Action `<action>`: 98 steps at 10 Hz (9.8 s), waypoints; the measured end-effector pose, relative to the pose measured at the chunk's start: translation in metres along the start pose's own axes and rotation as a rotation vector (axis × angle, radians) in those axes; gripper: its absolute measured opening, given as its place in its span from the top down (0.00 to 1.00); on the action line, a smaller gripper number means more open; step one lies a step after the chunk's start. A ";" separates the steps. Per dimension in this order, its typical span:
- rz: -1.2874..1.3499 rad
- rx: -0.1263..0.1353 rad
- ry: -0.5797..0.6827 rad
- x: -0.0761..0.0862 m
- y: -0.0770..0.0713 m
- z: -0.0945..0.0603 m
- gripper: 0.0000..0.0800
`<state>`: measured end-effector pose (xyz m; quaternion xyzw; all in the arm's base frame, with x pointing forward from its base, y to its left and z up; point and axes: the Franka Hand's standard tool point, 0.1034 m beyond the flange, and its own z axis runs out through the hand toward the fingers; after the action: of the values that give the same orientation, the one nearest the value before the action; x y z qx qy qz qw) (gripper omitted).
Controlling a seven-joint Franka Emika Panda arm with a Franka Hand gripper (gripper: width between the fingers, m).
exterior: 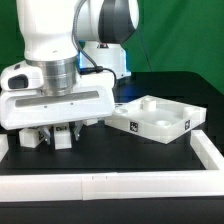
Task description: Assemble one leg
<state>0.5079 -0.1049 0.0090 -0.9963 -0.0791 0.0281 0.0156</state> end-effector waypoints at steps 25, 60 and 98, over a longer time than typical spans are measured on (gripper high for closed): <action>-0.399 -0.044 0.033 -0.017 -0.164 -0.005 0.19; 0.222 0.076 -0.183 0.010 -0.071 -0.018 0.94; -0.026 0.026 -0.294 0.058 -0.020 -0.055 0.19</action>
Offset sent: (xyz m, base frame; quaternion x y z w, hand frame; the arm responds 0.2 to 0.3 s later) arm -0.0137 0.0282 0.0208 0.0168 -0.0223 0.0233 0.9993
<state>0.5651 -0.0774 0.0618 -0.9801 -0.0931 0.1743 0.0171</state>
